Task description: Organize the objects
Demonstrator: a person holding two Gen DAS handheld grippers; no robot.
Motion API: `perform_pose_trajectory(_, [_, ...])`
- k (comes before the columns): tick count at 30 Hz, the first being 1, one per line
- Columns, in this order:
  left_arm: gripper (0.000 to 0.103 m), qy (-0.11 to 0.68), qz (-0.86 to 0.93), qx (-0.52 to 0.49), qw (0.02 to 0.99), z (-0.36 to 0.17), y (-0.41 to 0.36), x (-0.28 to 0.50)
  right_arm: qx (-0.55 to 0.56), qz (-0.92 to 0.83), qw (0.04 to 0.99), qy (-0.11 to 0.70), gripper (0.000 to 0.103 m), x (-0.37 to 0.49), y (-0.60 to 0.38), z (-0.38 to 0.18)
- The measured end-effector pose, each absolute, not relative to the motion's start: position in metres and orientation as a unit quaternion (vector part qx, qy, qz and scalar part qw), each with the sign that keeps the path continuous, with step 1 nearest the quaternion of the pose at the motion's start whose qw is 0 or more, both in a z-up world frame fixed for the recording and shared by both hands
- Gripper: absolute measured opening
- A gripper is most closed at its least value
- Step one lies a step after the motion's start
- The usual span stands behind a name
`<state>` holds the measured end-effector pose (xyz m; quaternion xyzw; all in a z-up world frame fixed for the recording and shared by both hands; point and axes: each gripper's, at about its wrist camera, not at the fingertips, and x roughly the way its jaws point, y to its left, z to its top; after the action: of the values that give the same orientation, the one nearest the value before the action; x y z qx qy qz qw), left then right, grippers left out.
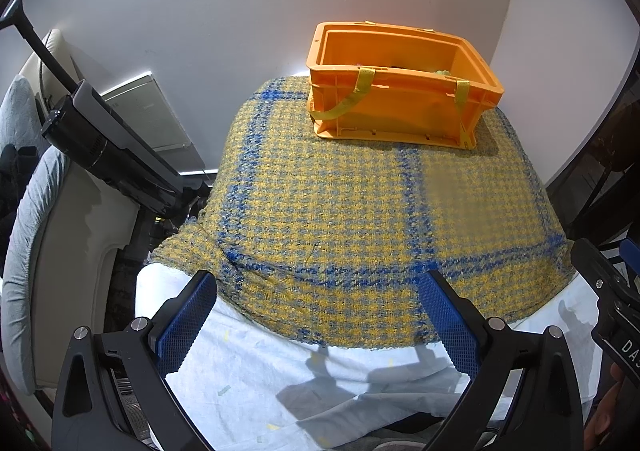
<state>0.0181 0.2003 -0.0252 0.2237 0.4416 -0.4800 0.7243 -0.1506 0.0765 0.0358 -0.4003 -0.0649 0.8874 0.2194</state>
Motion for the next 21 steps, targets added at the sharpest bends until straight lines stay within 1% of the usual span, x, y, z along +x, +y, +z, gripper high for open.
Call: perform_pose_trajectory(21, [0.103, 0.437, -0.495, 0.234, 0.714, -0.0242, 0.1985, 0.0183, -0.402, 0.887, 0.218, -0.062, 0.096, -0.151, 0.0795, 0.0353])
